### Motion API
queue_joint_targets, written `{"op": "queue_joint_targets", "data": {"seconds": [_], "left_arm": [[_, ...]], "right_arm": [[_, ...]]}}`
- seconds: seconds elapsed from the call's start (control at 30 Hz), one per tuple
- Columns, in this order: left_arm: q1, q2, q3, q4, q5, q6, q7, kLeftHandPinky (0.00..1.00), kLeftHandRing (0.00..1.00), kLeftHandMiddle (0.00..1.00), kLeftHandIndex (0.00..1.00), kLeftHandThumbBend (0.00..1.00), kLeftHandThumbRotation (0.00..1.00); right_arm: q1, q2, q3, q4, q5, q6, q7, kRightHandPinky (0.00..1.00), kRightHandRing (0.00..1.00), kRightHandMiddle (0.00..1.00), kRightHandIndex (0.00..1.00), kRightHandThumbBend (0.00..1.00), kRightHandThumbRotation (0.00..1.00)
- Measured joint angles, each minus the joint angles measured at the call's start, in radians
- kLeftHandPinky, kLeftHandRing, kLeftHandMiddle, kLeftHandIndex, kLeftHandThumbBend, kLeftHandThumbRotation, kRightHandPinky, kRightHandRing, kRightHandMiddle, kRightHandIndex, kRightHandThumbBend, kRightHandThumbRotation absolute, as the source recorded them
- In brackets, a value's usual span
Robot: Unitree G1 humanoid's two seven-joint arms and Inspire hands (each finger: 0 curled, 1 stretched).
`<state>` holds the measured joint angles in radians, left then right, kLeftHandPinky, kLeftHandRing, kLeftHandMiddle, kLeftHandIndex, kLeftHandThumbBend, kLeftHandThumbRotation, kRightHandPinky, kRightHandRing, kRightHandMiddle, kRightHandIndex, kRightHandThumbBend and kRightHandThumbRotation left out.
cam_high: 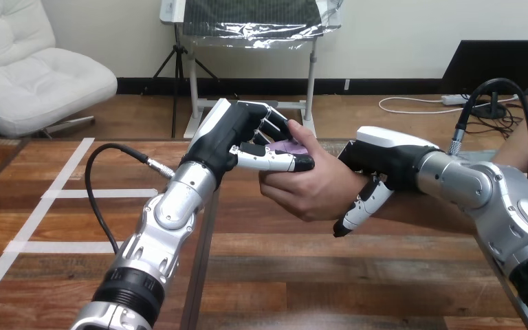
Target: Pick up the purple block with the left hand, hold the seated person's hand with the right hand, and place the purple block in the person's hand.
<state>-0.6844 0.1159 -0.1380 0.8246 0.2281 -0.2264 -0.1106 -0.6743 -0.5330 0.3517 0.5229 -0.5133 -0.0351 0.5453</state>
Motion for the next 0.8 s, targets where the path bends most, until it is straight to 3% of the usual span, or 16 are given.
{"op": "queue_joint_targets", "data": {"seconds": [0.57,0.63,0.7,0.8], "left_arm": [[0.001,-0.002,-0.004,-0.005,-0.006,0.0,-0.016,0.37,0.46,0.5,0.52,0.69,0.02],[0.002,0.0,-0.004,-0.012,-0.006,0.002,-0.021,0.41,0.51,0.54,0.55,0.7,0.11],[0.004,0.001,-0.004,-0.019,-0.006,0.003,-0.028,0.42,0.52,0.55,0.56,0.7,0.13],[0.009,0.005,-0.004,-0.035,-0.012,0.008,-0.043,0.48,0.58,0.61,0.6,0.71,0.28]], "right_arm": [[0.019,-0.012,0.0,-0.031,0.0,0.011,0.006,0.28,0.36,0.44,0.43,0.83,0.12],[0.024,-0.015,0.0,-0.04,0.0,0.011,0.006,0.3,0.38,0.46,0.44,0.83,0.13],[0.028,-0.017,0.0,-0.046,0.0,0.011,0.006,0.3,0.39,0.46,0.44,0.84,0.14],[0.032,-0.019,-0.001,-0.053,0.004,0.011,0.01,0.32,0.41,0.49,0.47,0.84,0.16]]}}
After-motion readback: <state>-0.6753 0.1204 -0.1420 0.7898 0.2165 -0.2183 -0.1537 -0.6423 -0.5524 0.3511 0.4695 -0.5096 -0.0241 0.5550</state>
